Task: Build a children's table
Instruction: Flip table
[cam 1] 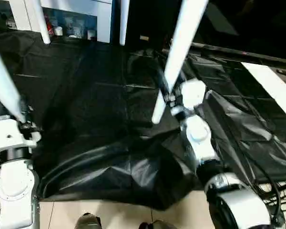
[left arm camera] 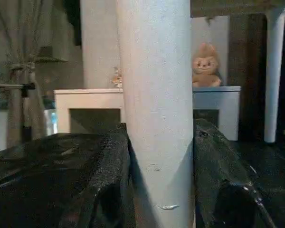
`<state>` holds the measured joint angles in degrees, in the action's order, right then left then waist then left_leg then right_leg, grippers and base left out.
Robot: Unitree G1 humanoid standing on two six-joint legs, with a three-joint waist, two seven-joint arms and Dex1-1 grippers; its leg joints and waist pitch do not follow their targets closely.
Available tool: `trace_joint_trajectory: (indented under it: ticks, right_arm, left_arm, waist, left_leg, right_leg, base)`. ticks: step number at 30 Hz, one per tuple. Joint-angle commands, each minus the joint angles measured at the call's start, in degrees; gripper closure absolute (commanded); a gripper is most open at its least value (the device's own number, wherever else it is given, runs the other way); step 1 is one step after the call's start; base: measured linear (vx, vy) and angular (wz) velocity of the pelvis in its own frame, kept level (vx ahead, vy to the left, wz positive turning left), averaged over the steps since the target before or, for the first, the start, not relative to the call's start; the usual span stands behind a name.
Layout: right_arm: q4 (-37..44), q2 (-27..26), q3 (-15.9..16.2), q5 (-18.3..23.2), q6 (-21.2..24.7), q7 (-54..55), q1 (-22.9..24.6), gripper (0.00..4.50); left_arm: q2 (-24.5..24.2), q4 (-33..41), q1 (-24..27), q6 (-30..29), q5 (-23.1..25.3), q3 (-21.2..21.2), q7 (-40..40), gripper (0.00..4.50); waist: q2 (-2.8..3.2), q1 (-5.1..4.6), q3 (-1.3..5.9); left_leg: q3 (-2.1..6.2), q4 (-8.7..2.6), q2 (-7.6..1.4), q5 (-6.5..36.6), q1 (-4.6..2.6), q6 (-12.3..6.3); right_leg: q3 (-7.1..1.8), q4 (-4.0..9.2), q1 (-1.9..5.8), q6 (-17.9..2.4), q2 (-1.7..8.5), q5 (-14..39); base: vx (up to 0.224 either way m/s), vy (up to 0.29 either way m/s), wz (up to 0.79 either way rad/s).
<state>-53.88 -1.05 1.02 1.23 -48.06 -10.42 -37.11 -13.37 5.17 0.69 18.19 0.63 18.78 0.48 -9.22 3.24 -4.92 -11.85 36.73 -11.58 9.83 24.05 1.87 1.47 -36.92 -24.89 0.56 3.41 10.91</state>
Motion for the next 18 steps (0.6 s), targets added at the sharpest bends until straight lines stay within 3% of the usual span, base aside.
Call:
trace_joint_trajectory:
  ticks: [1,3,5,6,7,8,9,11,12,13,14,15,16,17,18]
  right_arm:
    - [2.79,2.21,3.21,-5.07,-1.0,-2.28,0.09,2.66]
    - [5.98,2.73,2.25,-3.52,0.74,-2.11,4.29,2.66]
    - [7.1,2.87,2.22,-3.23,1.11,-2.33,5.39,2.66]
    - [9.26,3.19,2.57,-3.03,1.56,-3.02,7.29,2.66]
    - [10.97,3.46,2.89,-2.96,1.94,-3.51,8.63,2.66]
    - [12.56,3.65,3.1,-2.71,2.61,-3.96,9.85,2.66]
    - [14.11,3.79,3.23,-2.25,3.5,-4.4,11.0,2.66]
    - [15.53,3.88,3.32,-1.75,4.49,-4.7,12.06,2.66]
    - [16.39,3.91,3.38,-1.43,5.13,-4.86,12.7,2.66]
    - [18.04,3.9,3.58,-0.73,6.48,-5.33,14.17,2.66]
    - [19.06,3.88,3.76,-0.41,7.51,-5.59,15.27,2.66]
    - [19.6,3.87,3.85,-0.27,8.04,-5.72,15.83,2.66]
    - [20.58,3.73,4.27,0.15,9.83,-6.35,17.03,2.66]
    - [20.58,3.73,4.27,0.15,9.83,-6.35,17.03,2.66]
    - [20.58,3.73,4.27,0.15,9.83,-6.35,17.03,2.66]
  left_arm:
    - [-0.85,1.14,0.22,-0.95,1.07,-4.36,-4.03,2.89]
    - [-2.21,1.52,0.43,-2.52,-0.47,-4.93,-6.48,2.89]
    - [-2.4,1.63,0.57,-2.88,-0.89,-4.85,-6.87,2.89]
    - [-2.66,1.88,1.03,-3.29,-1.64,-4.53,-7.45,2.89]
    - [-3.04,2.13,1.54,-3.65,-1.97,-4.41,-7.82,2.89]
    - [-3.41,2.53,2.17,-4.03,-2.43,-4.34,-8.35,2.89]
    - [-3.73,3.1,2.94,-4.22,-2.94,-4.26,-8.91,2.89]
    - [-4.04,3.65,3.7,-4.54,-3.57,-4.15,-9.5,2.9]
    - [-4.21,3.99,4.17,-4.73,-4.0,-4.07,-9.87,2.9]
    - [-4.68,4.39,5.25,-4.79,-4.51,-3.75,-10.42,2.9]
    - [-5.03,4.52,6.06,-4.84,-4.82,-3.45,-10.79,2.9]
    - [-5.21,4.61,6.48,-4.86,-4.95,-3.29,-10.96,2.9]
    - [-5.7,4.75,7.3,-4.7,-4.83,-3.06,-11.35,2.9]
    - [-5.7,4.75,7.3,-4.7,-4.83,-3.06,-11.35,2.9]
    - [-5.7,4.75,7.3,-4.7,-4.83,-3.06,-11.35,2.9]
  waist:
    - [2.33,-0.37,4.12]
    - [2.68,-0.21,3.95]
    - [2.56,-0.22,3.88]
    - [3.54,-0.2,3.87]
    - [3.24,-0.28,3.88]
    - [3.56,-0.32,3.79]
    - [3.48,-0.39,3.73]
    - [3.31,-0.67,3.47]
    - [3.46,-1.01,3.19]
    - [4.33,-1.41,2.72]
    - [5.0,-1.26,2.53]
    - [4.57,-0.32,3.18]
    - [4.84,4.05,2.65]
    - [4.39,4.96,2.39]
    - [-1.26,3.32,3.81]
  left_leg:
    - [2.22,-5.46,-1.9,32.89,-3.71,6.01]
    - [2.25,-5.39,-1.81,34.55,-4.03,6.04]
    - [2.32,-5.35,-1.83,35.99,-4.27,6.22]
    - [2.6,-5.59,-1.81,36.52,-4.17,6.6]
    - [2.56,-5.69,-1.88,36.6,-4.07,6.67]
    - [2.82,-6.1,-1.94,37.14,-3.9,6.93]
    - [2.8,-6.17,-1.97,37.85,-3.99,6.98]
    - [2.92,-5.96,-1.84,39.72,-4.14,7.07]
    - [3.13,-5.99,-1.87,41.34,-4.34,7.35]
    - [3.28,-6.7,-2.01,45.21,-4.75,8.0]
    - [2.53,-9.53,-2.81,48.65,-2.95,8.43]
    - [1.85,-11.64,-3.5,48.52,-0.39,8.16]
    - [-2.06,-15.25,-3.33,50.62,3.66,8.41]
    - [-3.87,-15.27,-3.15,48.61,3.33,8.22]
    - [-1.33,-2.32,-2.24,32.62,-3.54,8.11]
  right_leg:
    - [-1.37,5.76,-0.01,-5.06,3.4,25.02]
    - [-1.34,6.12,-0.38,-4.73,3.35,27.08]
    - [-1.11,6.33,-0.6,-4.53,3.29,28.32]
    - [-0.98,6.33,-0.29,-4.44,3.31,28.4]
    - [-0.88,6.44,-0.17,-4.37,3.25,28.1]
    - [-0.5,6.28,0.18,-4.55,3.26,27.48]
    - [-0.36,6.43,0.14,-4.48,3.16,27.97]
    - [-0.03,7.01,0.07,-3.98,3.37,31.89]
    - [0.57,7.55,0.17,-3.43,3.43,35.29]
    - [2.24,7.99,0.33,-3.1,2.66,37.38]
    - [4.24,5.33,2.54,-4.12,1.17,33.94]
    - [3.98,-0.86,5.85,-5.12,0.92,26.33]
    - [4.48,-8.2,7.42,-4.75,-0.48,17.63]
    - [2.85,-9.48,6.63,-4.03,-0.64,20.73]
    - [-2.64,1.63,-0.14,2.55,5.41,51.22]
  base:
    - [0.0,0.0,0.0]
    - [0.0,0.0,0.0]
    - [0.0,0.0,0.0]
    - [0.0,0.0,0.0]
    - [0.0,0.0,0.0]
    - [0.0,0.0,0.0]
    - [0.0,0.0,0.0]
    - [0.0,0.0,0.0]
    - [0.0,0.0,0.0]
    - [0.0,0.0,0.0]
    - [0.0,0.0,0.0]
    - [-0.093,0.007,-0.04]
    - [-0.093,0.007,-0.04]
    - [-0.075,-0.028,0.07]
    - [0.079,-0.127,0.02]
